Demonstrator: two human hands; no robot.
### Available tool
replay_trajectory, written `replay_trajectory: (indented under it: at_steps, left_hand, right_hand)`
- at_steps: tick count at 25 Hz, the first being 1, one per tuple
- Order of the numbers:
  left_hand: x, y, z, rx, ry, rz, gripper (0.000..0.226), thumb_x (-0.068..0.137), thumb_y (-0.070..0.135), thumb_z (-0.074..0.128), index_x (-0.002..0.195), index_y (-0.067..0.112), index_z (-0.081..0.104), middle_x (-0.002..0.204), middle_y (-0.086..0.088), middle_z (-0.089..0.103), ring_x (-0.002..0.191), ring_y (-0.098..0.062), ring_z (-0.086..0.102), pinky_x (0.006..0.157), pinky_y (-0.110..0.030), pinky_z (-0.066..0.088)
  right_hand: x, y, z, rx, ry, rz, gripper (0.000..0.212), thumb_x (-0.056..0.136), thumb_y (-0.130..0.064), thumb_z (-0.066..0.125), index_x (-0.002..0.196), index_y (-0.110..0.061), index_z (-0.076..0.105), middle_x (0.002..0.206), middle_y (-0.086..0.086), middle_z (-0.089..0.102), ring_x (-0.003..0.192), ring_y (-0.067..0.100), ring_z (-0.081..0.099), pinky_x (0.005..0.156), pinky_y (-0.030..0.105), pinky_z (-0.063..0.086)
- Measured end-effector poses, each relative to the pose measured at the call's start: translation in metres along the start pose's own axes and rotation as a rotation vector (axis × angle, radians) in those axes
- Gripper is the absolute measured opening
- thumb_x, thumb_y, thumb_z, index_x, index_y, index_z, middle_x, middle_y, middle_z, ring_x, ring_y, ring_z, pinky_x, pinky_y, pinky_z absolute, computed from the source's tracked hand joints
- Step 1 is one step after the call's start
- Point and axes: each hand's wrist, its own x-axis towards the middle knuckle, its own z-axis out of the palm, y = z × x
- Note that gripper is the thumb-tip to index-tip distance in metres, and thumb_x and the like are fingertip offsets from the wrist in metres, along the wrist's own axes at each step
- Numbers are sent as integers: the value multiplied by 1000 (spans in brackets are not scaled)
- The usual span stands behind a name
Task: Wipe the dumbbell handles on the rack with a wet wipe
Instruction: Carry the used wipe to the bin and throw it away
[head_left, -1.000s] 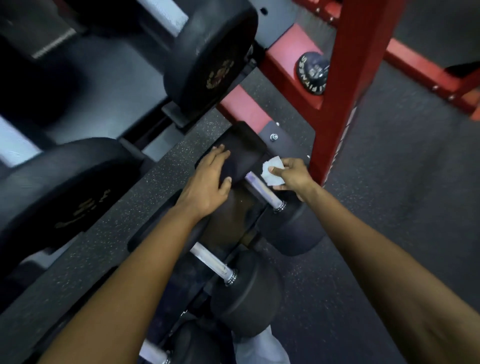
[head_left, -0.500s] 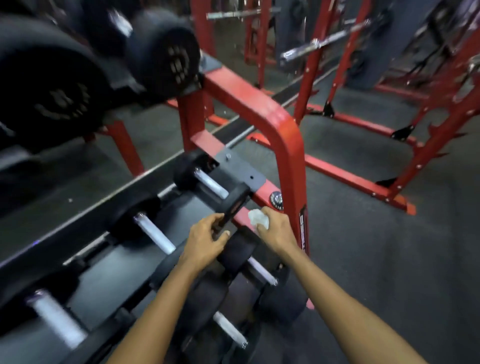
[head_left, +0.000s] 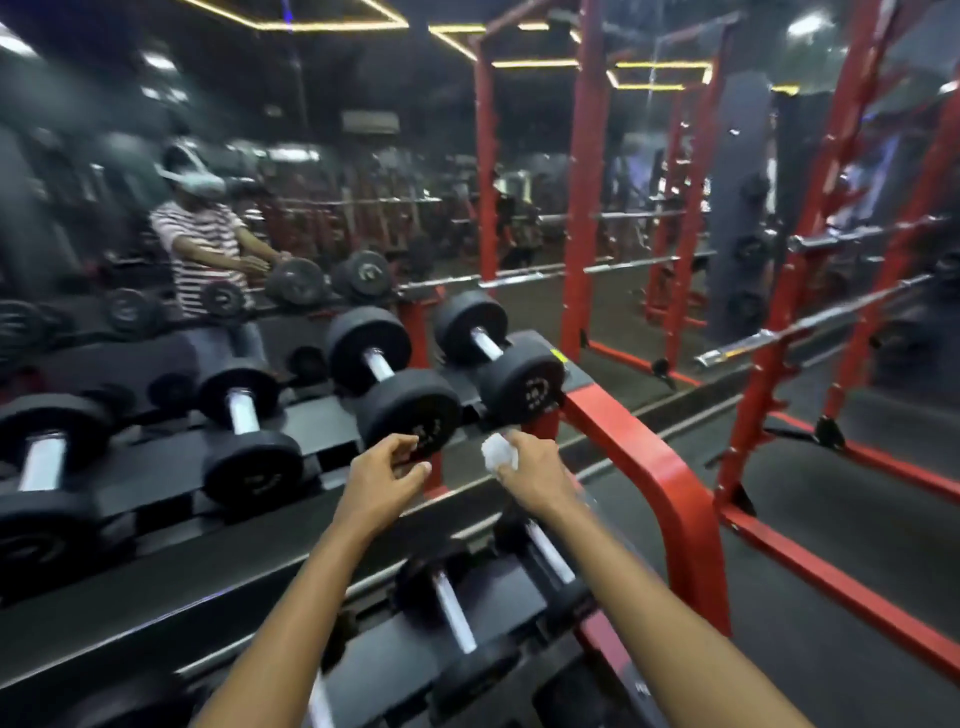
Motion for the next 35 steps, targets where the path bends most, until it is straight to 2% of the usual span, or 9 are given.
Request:
replay_trajectory:
  at_steps: [6,9,13,16,20,25,28,32,35]
  left_hand:
    - [-43,-14,-126,90,275,-111,33,82,14,71,115,11,63,108,-3,66,103,-12,61,86,-20,46]
    - [-87,-31,-216,123,438,-207,33,82,14,71,115,11,63,108,-1,65,105,-12,60,86,-20,46]
    - [-196,-48,-340,249,695,-357,37,82,14,72,116,9,62,104,0,64,104,-14,60,89,-25,47]
    - [-298,-44,-418,343,872,-479,37,81,13,72,116,10,62,105,0,63,101,-12,59,83,-18,44]
    - [-439,-20,-507,472,1058,-628,39,80,12,72,117,8,62,110,-5,65,103,-12,59,87,-18,42]
    - [-579,25,-571,617,1213,-734,38,81,11,71,118,8,61,116,-5,64,105,-9,57,85,-18,42]
    - [-648,58,-599,691,1297,-773,38,81,11,71,118,8,61,117,-6,64,110,-14,58,88,-21,43]
    - [-734,93,-626,754,1389,-846,40,83,12,70,121,8,59,121,-6,62,113,-13,56,90,-20,42]
    - [-793,108,-639,790,1446,-921,40,84,14,69,123,9,58,124,-5,60,116,-14,54,92,-19,41]
  right_hand:
    - [17,-122,50,76,-186,-270,24,88,-22,53,68,-18,39,79,11,55,76,30,54,67,38,43]
    - [-5,-209,100,99,-300,-484,7,88,-18,52,88,-12,50,89,18,62,84,36,58,68,38,45]
    - [-80,-346,164,232,-442,-718,13,90,-18,52,87,-5,51,90,21,63,85,36,60,68,36,43]
    - [-157,-433,208,346,-594,-822,21,89,-22,50,91,-2,56,94,15,67,90,32,63,77,40,51]
    - [-285,-533,237,445,-748,-998,19,87,-22,52,78,-6,50,81,13,65,81,33,61,69,37,48]
    - [-426,-622,244,557,-902,-1125,15,84,-15,54,80,-3,46,82,18,60,78,31,56,69,38,45]
    - [-499,-667,241,624,-951,-1177,13,82,-12,57,85,-2,50,88,20,63,79,32,56,69,37,45]
    - [-597,-708,235,682,-1061,-1255,12,85,-20,56,83,-8,52,83,16,62,81,31,60,72,40,50]
    - [-661,-734,231,689,-1134,-1353,17,85,-21,57,87,-4,58,81,18,64,82,34,62,70,37,51]
